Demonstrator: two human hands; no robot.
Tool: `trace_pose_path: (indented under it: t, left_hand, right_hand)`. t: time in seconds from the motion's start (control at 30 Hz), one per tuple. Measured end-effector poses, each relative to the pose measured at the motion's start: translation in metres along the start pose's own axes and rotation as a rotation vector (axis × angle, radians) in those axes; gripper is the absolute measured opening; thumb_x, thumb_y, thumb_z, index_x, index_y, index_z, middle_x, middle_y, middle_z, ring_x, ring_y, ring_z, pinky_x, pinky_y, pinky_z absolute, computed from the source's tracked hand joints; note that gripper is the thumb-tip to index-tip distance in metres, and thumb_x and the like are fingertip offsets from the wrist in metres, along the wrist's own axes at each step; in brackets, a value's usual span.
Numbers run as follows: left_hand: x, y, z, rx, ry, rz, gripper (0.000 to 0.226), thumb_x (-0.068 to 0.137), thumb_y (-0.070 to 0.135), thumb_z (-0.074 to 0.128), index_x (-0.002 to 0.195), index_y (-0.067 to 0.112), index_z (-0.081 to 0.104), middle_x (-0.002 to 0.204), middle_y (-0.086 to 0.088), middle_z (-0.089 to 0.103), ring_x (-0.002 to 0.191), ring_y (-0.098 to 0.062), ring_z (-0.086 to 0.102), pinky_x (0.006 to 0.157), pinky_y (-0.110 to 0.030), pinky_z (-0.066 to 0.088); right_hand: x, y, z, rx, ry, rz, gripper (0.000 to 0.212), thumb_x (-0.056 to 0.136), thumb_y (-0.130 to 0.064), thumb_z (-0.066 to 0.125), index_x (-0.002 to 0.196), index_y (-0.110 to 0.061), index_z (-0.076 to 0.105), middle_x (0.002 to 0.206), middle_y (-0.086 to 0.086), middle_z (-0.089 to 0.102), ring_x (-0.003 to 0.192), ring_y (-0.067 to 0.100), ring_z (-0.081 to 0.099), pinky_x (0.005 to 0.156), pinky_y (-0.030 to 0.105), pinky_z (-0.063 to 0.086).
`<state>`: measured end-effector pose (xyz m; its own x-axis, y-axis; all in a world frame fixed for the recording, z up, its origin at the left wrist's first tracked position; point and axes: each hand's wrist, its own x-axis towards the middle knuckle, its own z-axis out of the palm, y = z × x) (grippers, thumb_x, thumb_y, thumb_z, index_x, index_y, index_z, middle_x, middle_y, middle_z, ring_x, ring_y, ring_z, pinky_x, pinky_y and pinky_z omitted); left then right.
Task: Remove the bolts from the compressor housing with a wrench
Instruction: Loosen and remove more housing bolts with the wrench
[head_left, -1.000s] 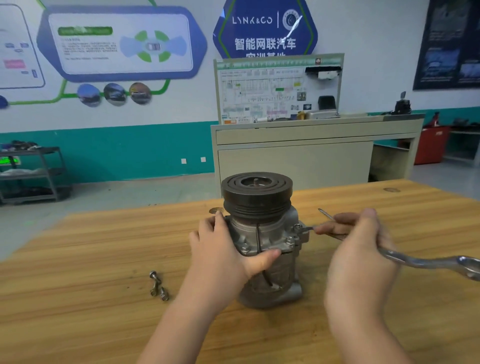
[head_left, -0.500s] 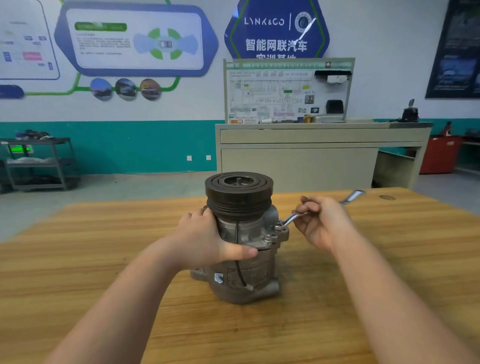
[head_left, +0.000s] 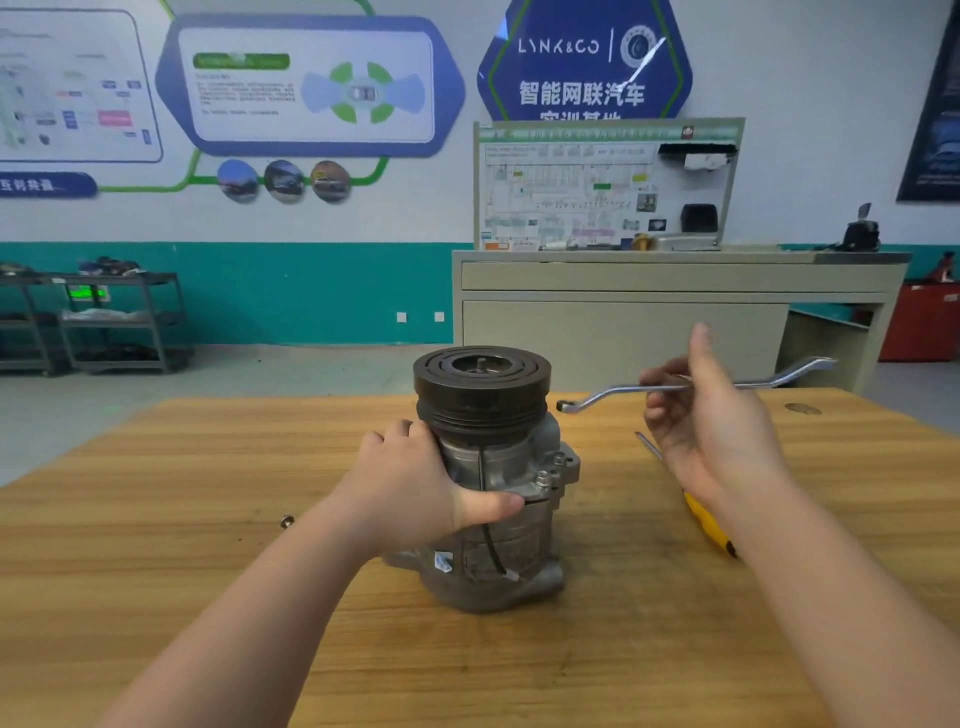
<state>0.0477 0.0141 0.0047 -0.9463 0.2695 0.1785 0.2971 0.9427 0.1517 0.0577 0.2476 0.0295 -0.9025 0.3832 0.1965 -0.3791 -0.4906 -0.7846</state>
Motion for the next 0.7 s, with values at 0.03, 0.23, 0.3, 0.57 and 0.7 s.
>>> trace_pose_path:
  t: [0.03,0.23,0.3,0.57,0.7]
  left_hand:
    - [0.0,0.001,0.002,0.001,0.013,-0.03,0.121,0.048,0.097,0.033,0.142,0.022,0.033,0.132,-0.003,0.045,0.122,-0.025,0.037,0.104,-0.038,0.033]
    - [-0.002,0.008,0.005,-0.009,0.065,-0.106,0.133,0.037,0.1,0.024,0.139,0.016,0.035,0.128,-0.007,0.047,0.118,-0.028,0.039,0.1,-0.038,0.035]
    - [-0.006,0.009,0.004,-0.032,0.076,-0.119,0.129,0.04,0.098,0.028,0.138,0.015,0.036,0.128,-0.008,0.047,0.119,-0.028,0.038,0.1,-0.038,0.034]
    - [-0.049,0.043,0.027,-0.117,0.925,0.114,0.054,0.082,0.05,0.056,0.117,0.009,0.051,0.146,-0.014,0.023,0.139,-0.036,0.021,0.112,-0.053,0.027]
    - [-0.035,0.063,0.027,0.088,0.944,0.383,0.019,0.082,0.033,0.057,0.094,0.021,0.067,0.154,-0.004,0.02,0.144,-0.038,0.01,0.113,-0.058,0.016]
  right_hand:
    - [-0.009,0.003,-0.001,-0.059,0.004,-0.085,0.034,0.094,-0.039,0.055,0.076,-0.011,0.054,0.055,0.002,0.066,0.04,0.008,0.055,0.04,0.016,0.045]
    - [-0.047,0.021,-0.003,-0.346,0.027,-0.473,0.022,0.09,-0.025,0.063,0.078,-0.007,0.06,0.066,0.008,0.071,0.046,0.018,0.064,0.044,0.024,0.052]
    - [-0.055,0.024,-0.001,-0.346,0.017,-0.512,0.022,0.088,-0.026,0.064,0.075,-0.008,0.06,0.067,0.009,0.071,0.047,0.02,0.064,0.045,0.025,0.053]
    - [-0.074,0.038,0.002,-0.488,0.041,-0.636,0.027,0.084,-0.045,0.06,0.076,-0.019,0.06,0.073,0.0,0.071,0.052,0.014,0.064,0.049,0.025,0.053]
    - [-0.074,0.043,-0.004,-0.46,0.112,-0.613,0.023,0.089,-0.044,0.054,0.077,-0.024,0.057,0.074,-0.009,0.073,0.048,0.006,0.057,0.049,0.013,0.046]
